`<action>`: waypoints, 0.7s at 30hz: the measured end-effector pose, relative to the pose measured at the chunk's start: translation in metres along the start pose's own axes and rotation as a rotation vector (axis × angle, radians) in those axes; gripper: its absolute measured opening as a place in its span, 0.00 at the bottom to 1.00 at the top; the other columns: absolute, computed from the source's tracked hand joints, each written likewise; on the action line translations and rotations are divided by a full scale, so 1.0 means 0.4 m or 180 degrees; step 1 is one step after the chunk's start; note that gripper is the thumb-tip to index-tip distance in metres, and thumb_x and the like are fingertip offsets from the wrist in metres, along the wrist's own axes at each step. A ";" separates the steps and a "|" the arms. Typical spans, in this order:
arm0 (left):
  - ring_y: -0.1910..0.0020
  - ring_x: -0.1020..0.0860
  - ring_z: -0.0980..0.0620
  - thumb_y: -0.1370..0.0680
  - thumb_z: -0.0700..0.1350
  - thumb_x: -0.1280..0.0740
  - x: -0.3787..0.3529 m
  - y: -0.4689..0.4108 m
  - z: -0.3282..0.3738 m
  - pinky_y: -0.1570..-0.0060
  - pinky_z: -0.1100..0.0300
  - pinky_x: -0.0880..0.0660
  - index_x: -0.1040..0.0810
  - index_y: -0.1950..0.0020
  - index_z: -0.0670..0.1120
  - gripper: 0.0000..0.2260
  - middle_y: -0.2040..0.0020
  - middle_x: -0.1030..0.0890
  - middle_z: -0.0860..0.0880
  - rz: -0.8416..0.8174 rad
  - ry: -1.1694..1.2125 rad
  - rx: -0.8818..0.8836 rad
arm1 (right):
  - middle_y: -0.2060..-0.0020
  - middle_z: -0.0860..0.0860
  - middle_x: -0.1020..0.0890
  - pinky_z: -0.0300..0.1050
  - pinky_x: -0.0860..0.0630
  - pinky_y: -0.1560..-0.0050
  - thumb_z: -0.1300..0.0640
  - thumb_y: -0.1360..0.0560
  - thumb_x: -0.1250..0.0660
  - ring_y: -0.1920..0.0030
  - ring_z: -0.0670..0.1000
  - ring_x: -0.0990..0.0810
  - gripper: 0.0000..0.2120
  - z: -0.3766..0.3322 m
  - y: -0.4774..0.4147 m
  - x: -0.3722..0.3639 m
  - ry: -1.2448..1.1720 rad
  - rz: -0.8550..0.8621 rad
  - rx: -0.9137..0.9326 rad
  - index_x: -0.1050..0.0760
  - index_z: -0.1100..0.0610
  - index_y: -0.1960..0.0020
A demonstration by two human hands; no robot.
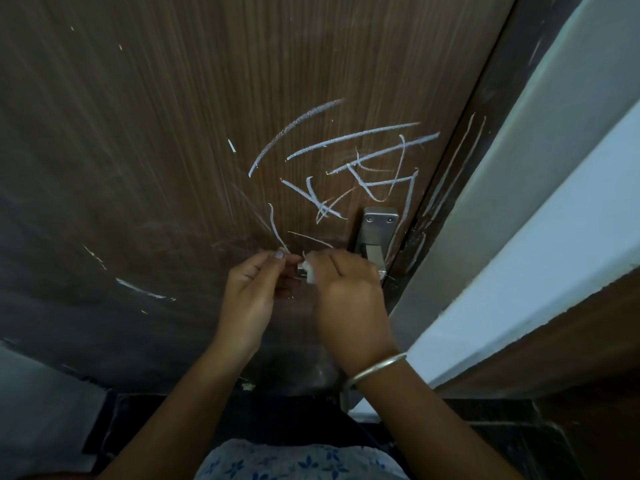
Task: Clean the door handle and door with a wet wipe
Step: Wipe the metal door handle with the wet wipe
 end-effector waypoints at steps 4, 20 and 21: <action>0.64 0.20 0.52 0.21 0.44 0.41 0.006 0.001 -0.001 0.64 0.62 0.24 0.18 0.60 0.50 0.14 0.65 0.17 0.50 -0.0037 0.0018 -0.0023 | 0.55 0.55 0.16 0.50 0.22 0.52 0.61 0.30 0.30 0.54 0.55 0.18 0.10 0.029 0.025 0.013 0.0047 0.0120 0.0159 0.19 0.60 0.49; 0.63 0.19 0.56 0.20 0.46 0.45 0.013 0.026 0.008 0.66 0.68 0.25 0.22 0.52 0.47 0.12 0.61 0.16 0.51 -0.0159 0.0134 -0.0052 | 0.52 0.55 0.16 0.47 0.26 0.45 0.60 0.28 0.34 0.50 0.53 0.18 0.10 -0.028 0.015 -0.012 0.0057 0.0133 0.0506 0.19 0.59 0.49; 0.62 0.18 0.54 0.20 0.46 0.45 0.013 0.026 0.005 0.66 0.67 0.24 0.22 0.52 0.47 0.12 0.60 0.15 0.49 -0.0182 0.0175 0.0016 | 0.52 0.54 0.16 0.46 0.26 0.45 0.60 0.29 0.32 0.50 0.53 0.18 0.10 -0.011 0.020 -0.004 0.0058 0.0154 0.0460 0.19 0.59 0.49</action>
Point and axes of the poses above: each hand's wrist, its own y-axis away from the middle knuckle, its own x-axis out of the back of the hand, z = x × y, the point moved 6 cm from there along -y, towards the middle knuckle
